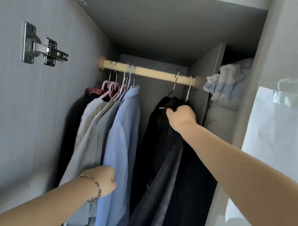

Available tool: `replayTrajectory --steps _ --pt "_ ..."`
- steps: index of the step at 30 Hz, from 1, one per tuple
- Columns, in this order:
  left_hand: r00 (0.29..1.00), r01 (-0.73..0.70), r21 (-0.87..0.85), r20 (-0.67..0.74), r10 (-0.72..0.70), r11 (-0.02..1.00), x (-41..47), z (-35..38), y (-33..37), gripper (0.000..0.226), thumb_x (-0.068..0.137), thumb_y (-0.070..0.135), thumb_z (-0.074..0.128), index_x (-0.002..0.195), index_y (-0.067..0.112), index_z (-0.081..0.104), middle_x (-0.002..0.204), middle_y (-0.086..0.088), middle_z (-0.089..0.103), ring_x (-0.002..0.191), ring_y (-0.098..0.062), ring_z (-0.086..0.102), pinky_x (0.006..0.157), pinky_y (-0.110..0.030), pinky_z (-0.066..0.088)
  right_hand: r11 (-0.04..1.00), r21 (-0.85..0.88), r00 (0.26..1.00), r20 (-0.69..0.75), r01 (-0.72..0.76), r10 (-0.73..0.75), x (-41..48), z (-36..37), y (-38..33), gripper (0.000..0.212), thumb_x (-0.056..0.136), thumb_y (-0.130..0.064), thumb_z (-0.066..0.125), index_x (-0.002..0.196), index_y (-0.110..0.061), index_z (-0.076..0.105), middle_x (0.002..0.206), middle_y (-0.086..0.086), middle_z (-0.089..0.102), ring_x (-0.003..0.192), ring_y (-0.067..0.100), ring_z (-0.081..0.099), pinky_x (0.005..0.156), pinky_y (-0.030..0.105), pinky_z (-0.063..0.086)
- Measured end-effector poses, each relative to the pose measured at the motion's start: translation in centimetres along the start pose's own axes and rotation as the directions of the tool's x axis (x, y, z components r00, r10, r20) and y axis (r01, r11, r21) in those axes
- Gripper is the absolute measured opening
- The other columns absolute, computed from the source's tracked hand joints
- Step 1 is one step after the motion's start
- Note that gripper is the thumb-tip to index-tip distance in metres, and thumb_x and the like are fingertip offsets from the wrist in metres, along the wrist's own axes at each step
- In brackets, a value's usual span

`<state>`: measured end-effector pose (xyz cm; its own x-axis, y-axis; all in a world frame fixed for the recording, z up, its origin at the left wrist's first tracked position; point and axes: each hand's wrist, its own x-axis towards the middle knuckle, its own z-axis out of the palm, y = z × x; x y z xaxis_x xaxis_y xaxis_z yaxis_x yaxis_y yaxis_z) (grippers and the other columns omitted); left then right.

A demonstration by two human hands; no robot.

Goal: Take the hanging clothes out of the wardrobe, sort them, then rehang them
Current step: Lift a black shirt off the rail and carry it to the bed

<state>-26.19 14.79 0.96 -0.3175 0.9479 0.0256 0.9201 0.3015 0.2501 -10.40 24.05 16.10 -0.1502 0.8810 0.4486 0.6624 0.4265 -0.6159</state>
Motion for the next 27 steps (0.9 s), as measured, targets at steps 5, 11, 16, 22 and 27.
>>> replayTrajectory --steps 5,11,16,22,27 --pt "0.996 -0.066 0.029 0.055 0.064 0.997 -3.6 1.3 0.6 0.015 0.090 0.023 0.039 0.078 0.022 0.045 0.084 0.002 0.054 0.094 -0.023 0.063 0.075 -0.027 0.046 1.000 0.002 0.997 0.071 -0.017 0.016 -8.7 -2.2 1.5 0.046 0.097 -0.028 0.046 0.057 -0.012 0.029 0.056 0.000 0.034 0.050 0.014 0.034 0.045 0.023 0.026" --pt "0.980 -0.190 0.128 0.088 0.180 0.973 -10.8 4.7 3.3 0.011 0.092 0.020 0.038 0.092 0.018 0.049 0.098 -0.003 0.056 0.097 -0.021 0.059 0.073 -0.023 0.041 0.990 -0.024 0.990 0.024 -0.139 0.140 -21.4 -6.6 4.0 0.048 0.094 -0.029 0.047 0.054 -0.014 0.026 0.055 0.000 0.029 0.048 0.014 0.029 0.044 0.023 0.023" --pt "0.923 -0.371 0.122 0.154 0.352 0.921 -18.1 9.1 7.2 0.018 0.092 0.022 0.042 0.096 0.015 0.058 0.105 -0.003 0.063 0.100 -0.024 0.060 0.078 -0.028 0.046 0.961 -0.045 0.962 -0.049 -0.272 0.270 -33.1 -11.2 7.8 0.050 0.094 -0.031 0.048 0.055 -0.017 0.021 0.051 -0.002 0.024 0.045 0.015 0.023 0.030 0.016 0.019" --pt "0.809 -0.562 0.054 0.247 0.534 0.825 -28.5 14.2 14.4 0.020 0.092 0.020 0.040 0.100 0.016 0.058 0.095 0.000 0.061 0.084 -0.021 0.058 0.070 -0.027 0.043 0.905 -0.068 0.899 -0.165 -0.420 0.405 -47.7 -17.3 12.0 0.050 0.095 -0.035 0.048 0.055 -0.016 0.024 0.050 -0.004 0.027 0.044 0.012 0.026 0.036 0.015 0.018" --pt "0.644 -0.730 0.002 0.334 0.688 0.683 -38.3 20.0 20.1 0.021 0.090 0.020 0.040 0.101 0.019 0.058 0.102 0.000 0.064 0.089 -0.021 0.060 0.079 -0.030 0.048 0.810 -0.051 0.768 -0.358 -0.584 0.531 -60.4 -23.3 15.3 0.051 0.094 -0.034 0.050 0.053 -0.016 0.025 0.049 -0.004 0.027 0.044 0.011 0.027 0.037 0.016 0.025"
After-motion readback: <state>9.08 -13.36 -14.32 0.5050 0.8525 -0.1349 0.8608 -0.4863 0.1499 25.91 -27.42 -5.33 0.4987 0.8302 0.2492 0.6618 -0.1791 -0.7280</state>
